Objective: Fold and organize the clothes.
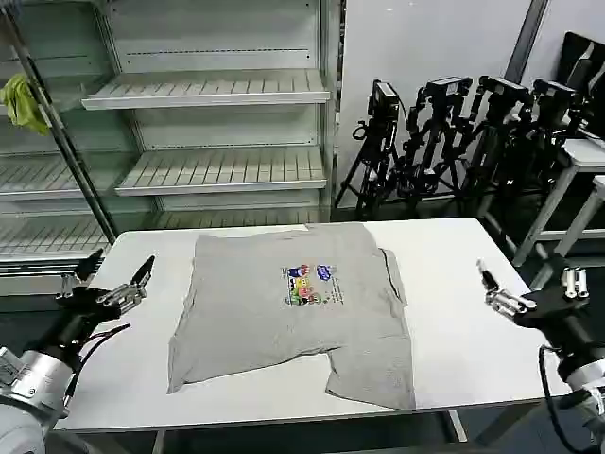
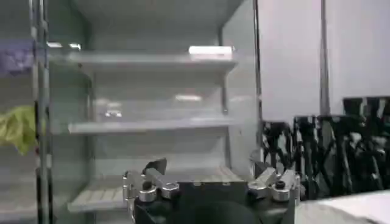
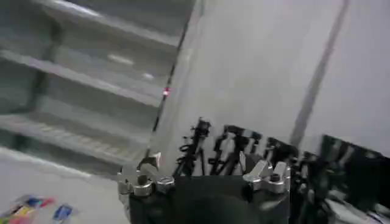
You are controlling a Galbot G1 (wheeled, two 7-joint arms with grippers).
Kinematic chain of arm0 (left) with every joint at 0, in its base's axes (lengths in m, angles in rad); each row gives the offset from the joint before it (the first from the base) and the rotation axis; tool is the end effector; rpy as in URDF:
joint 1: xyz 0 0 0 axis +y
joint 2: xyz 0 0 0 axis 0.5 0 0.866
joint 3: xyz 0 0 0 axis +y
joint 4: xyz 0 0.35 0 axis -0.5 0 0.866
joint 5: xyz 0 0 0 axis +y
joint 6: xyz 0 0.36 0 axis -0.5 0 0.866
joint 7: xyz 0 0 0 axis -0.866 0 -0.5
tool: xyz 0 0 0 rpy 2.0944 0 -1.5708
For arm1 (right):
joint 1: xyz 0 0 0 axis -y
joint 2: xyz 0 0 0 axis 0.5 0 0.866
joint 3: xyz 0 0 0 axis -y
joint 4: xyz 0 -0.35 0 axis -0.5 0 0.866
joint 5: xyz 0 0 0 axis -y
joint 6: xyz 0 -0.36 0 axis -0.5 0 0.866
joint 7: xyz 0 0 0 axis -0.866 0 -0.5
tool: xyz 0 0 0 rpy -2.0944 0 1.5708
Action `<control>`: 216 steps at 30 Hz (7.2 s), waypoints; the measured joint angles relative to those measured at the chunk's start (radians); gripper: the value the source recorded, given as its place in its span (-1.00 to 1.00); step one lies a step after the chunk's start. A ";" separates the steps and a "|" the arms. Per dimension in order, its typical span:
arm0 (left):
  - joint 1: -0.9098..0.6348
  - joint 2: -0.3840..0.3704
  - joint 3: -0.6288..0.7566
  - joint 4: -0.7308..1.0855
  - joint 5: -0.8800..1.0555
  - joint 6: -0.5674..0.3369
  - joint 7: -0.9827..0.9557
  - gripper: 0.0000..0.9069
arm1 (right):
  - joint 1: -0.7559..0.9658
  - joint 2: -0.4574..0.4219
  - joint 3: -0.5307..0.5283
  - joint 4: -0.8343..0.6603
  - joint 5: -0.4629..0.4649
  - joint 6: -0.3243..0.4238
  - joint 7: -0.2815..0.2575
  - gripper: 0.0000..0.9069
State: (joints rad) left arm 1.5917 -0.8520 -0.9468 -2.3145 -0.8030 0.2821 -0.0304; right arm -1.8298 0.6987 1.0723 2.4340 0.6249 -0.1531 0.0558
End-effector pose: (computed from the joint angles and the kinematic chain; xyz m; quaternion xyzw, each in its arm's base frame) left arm 0.2023 0.1519 -0.1323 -0.0922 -0.9954 -0.0242 0.0073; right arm 0.1728 -0.1370 -0.1094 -0.1302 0.9745 -0.1796 0.0329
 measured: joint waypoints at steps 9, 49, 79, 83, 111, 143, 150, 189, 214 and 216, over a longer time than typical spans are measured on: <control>0.126 0.119 -0.021 0.022 -0.078 -0.004 0.010 1.00 | -0.159 -0.013 -0.043 -0.003 0.027 0.060 0.021 1.00; 0.294 0.062 0.094 0.111 -0.072 0.054 0.020 1.00 | -0.101 0.160 -0.613 -0.120 -0.066 0.035 0.151 1.00; 0.202 0.023 0.247 0.153 0.006 0.051 0.033 1.00 | 0.012 0.197 -0.692 -0.178 -0.075 0.017 0.168 1.00; 0.187 0.027 0.262 0.166 0.009 0.050 0.034 1.00 | 0.023 0.202 -0.701 -0.189 -0.077 0.017 0.168 0.93; 0.190 0.033 0.281 0.187 0.021 0.043 0.038 -0.84 | 0.029 0.192 -0.712 -0.207 -0.092 0.020 0.156 -1.00; 0.268 0.056 0.184 0.089 0.014 0.019 0.032 -0.84 | -0.133 0.131 -0.480 -0.027 -0.046 0.035 0.168 -1.00; 0.166 0.041 0.215 0.122 0.008 0.010 0.035 -0.84 | -0.002 0.113 -0.500 -0.060 -0.017 0.014 0.173 -1.00; -0.330 0.074 0.461 0.417 0.000 -0.011 0.041 -0.84 | 0.825 0.002 -0.954 -0.470 0.072 -0.014 0.155 -1.00; -0.407 0.066 0.532 0.500 0.023 -0.018 0.043 -0.84 | 1.131 0.019 -1.246 -0.648 0.060 -0.020 0.137 -1.00; -0.413 0.064 0.537 0.506 0.024 -0.018 0.042 -0.84 | 1.144 0.023 -1.255 -0.663 0.057 -0.016 0.136 -1.00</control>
State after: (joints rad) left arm 1.1789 -0.7879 -0.4098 -1.8086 -0.7787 0.2643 0.0118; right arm -0.6860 0.7221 -0.1832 1.7712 0.6816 -0.1691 0.1917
